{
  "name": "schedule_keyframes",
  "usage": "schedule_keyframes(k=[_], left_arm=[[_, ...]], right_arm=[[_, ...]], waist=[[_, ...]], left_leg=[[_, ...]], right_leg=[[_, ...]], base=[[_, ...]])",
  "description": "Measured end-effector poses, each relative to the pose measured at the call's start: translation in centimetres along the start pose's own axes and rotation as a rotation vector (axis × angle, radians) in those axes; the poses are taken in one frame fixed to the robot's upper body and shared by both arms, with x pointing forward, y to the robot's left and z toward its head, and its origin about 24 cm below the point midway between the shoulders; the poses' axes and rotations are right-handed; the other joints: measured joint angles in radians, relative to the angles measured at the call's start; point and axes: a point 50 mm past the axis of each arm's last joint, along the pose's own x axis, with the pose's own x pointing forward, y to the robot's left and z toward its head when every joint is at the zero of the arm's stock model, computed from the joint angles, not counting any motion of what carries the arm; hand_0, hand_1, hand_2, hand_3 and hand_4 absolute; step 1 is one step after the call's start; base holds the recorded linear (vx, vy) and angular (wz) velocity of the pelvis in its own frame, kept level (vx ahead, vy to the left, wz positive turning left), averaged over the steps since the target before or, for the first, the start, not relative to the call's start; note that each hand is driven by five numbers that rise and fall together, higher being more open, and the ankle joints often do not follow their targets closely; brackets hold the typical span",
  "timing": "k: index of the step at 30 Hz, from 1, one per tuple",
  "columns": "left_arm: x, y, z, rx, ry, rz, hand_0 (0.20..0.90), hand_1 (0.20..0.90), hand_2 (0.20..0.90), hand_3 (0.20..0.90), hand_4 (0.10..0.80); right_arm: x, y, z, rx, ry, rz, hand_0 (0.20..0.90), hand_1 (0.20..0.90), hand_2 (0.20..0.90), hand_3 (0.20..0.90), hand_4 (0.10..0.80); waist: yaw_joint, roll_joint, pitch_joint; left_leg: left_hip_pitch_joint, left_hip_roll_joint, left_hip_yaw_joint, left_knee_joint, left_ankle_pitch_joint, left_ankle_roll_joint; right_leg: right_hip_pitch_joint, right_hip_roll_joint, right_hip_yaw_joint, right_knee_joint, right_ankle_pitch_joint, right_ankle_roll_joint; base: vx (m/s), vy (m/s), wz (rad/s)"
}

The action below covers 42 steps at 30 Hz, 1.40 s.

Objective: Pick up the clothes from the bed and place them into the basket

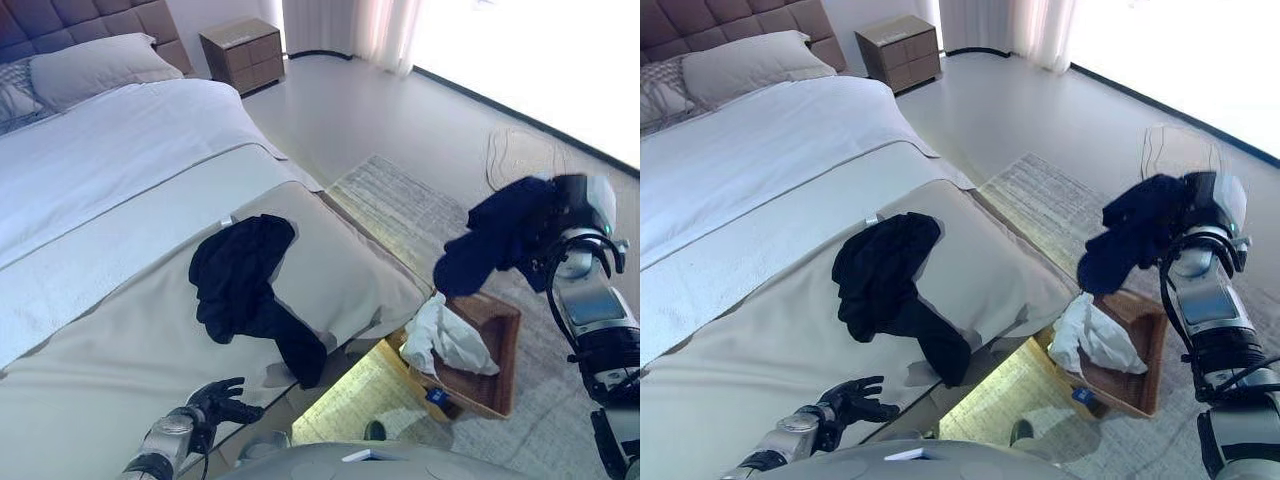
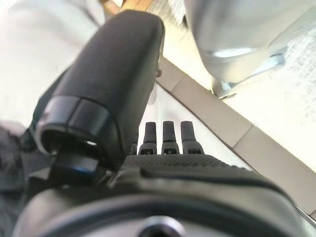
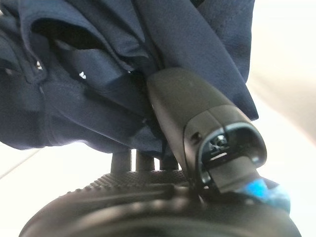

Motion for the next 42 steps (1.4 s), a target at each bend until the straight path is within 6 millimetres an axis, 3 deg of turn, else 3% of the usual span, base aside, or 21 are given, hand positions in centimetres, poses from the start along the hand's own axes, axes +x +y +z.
schedule_keyframes(k=[1,2,3,6,8,15,24,29,33,36,38,42], left_arm=[[0.1,-0.2,0.3,0.013,-0.006,-0.007,0.900,0.900,0.900,0.900,0.800],[0.2,-0.2,0.6,0.015,-0.013,-0.009,0.900,0.900,0.900,0.900,0.800],[0.2,-0.2,0.9,0.020,-0.021,-0.010,0.900,0.900,0.900,0.900,0.800],[0.4,-0.1,2.1,0.023,-0.060,-0.009,0.900,0.900,0.900,0.900,0.800],[0.4,-0.1,2.1,0.024,-0.063,-0.008,0.900,0.900,0.900,0.900,0.800],[0.4,0.0,2.7,0.019,-0.078,-0.016,0.900,0.900,0.900,0.900,0.800],[0.4,0.1,4.3,0.017,-0.133,-0.037,0.900,0.900,0.900,0.900,0.800],[0.3,0.0,4.0,0.015,-0.130,-0.037,0.900,0.900,0.900,0.900,0.800],[0.1,-0.2,3.0,-0.020,-0.123,-0.033,0.900,0.900,0.900,0.900,0.800],[0.1,-0.4,2.6,-0.028,-0.114,-0.038,0.900,0.900,0.900,0.900,0.800],[0.1,-0.5,2.7,-0.046,-0.124,-0.042,0.900,0.900,0.900,0.900,0.800],[0.4,-1.2,3.5,-0.050,-0.158,-0.059,0.900,0.900,0.900,0.900,0.800]], right_arm=[[0.1,0.0,-0.3,-0.005,0.014,-0.002,0.300,0.300,0.300,0.200,0.100],[0.1,0.0,-0.5,-0.008,0.024,-0.003,0.561,0.561,0.561,0.505,0.405],[0.2,0.0,-0.8,-0.012,0.037,-0.003,0.900,0.900,0.900,0.900,0.800],[0.7,-0.1,-2.0,-0.028,0.106,-0.005,0.900,0.900,0.900,0.900,0.800],[1.0,-0.2,-2.6,-0.037,0.158,-0.007,0.900,0.900,0.900,0.900,0.800],[1.4,-0.7,-6.1,-0.109,0.393,0.002,0.900,0.900,0.900,0.900,0.800],[2.2,-6.8,-7.6,-0.436,0.464,-0.080,0.900,0.900,0.900,0.900,0.800],[2.4,-8.4,-7.4,-0.411,0.439,-0.152,0.900,0.900,0.900,0.900,0.800],[2.9,-8.0,-2.9,-0.311,0.215,-0.169,0.900,0.900,0.900,0.900,0.800],[2.5,-6.8,3.2,-0.283,-0.101,-0.136,0.900,0.900,0.900,0.900,0.800],[2.4,-5.7,5.5,-0.302,-0.223,-0.081,0.900,0.900,0.900,0.900,0.800],[1.9,-2.7,7.0,-0.431,-0.342,0.054,0.900,0.900,0.900,0.900,0.800]], waist=[[-0.001,0.012,0.012],[-0.001,0.023,0.029],[0.000,0.036,0.047],[0.001,0.070,0.117],[0.001,0.087,0.129],[0.003,0.091,0.163],[0.002,0.090,0.178],[0.002,0.088,0.179],[-0.004,0.089,0.180],[0.006,0.089,0.180],[0.031,0.087,0.181],[0.090,0.081,0.184]], left_leg=[[-0.014,0.003,-0.002,0.009,0.002,-0.002],[-0.022,0.006,-0.003,0.015,0.004,-0.006],[-0.027,0.010,-0.006,0.017,0.008,-0.013],[-0.031,0.016,-0.017,0.019,0.026,-0.038],[-0.051,0.016,-0.019,0.022,0.027,-0.039],[-0.053,0.006,-0.031,0.035,0.027,-0.040],[-0.056,-0.001,-0.056,0.033,0.031,-0.045],[-0.059,-0.002,-0.063,0.032,0.031,-0.045],[-0.057,-0.005,-0.061,0.029,0.031,-0.045],[-0.054,-0.008,-0.067,0.035,0.031,-0.044],[-0.055,-0.014,-0.083,0.039,0.032,-0.044],[-0.056,-0.034,-0.161,0.047,0.032,-0.044]], right_leg=[[-0.008,0.001,-0.001,0.000,0.000,0.000],[-0.013,0.002,-0.001,0.000,0.003,-0.004],[-0.018,0.002,-0.002,0.000,0.004,-0.006],[-0.021,0.006,-0.008,0.006,0.004,-0.006],[-0.039,0.007,-0.008,0.007,0.002,-0.009],[-0.029,-0.003,-0.021,0.011,0.002,-0.009],[-0.016,-0.007,-0.048,0.007,-0.002,-0.004],[-0.016,-0.007,-0.053,0.007,-0.002,-0.004],[-0.016,-0.011,-0.053,0.005,-0.001,-0.004],[-0.004,-0.014,-0.064,0.003,0.003,-0.010],[0.010,-0.017,-0.089,0.001,0.002,-0.010],[0.062,-0.019,-0.165,0.001,-0.025,-0.002]], base=[[-0.161,-0.096,-0.02],[-0.151,-0.081,0.00],[-0.132,-0.062,0.02],[-0.086,-0.045,0.04],[-0.003,-0.020,0.01],[-0.008,-0.004,0.06],[-0.017,-0.007,0.09],[0.001,0.070,0.04],[0.018,0.168,-0.03],[-0.011,0.173,0.11],[0.012,0.185,0.30],[0.147,0.109,0.65]])
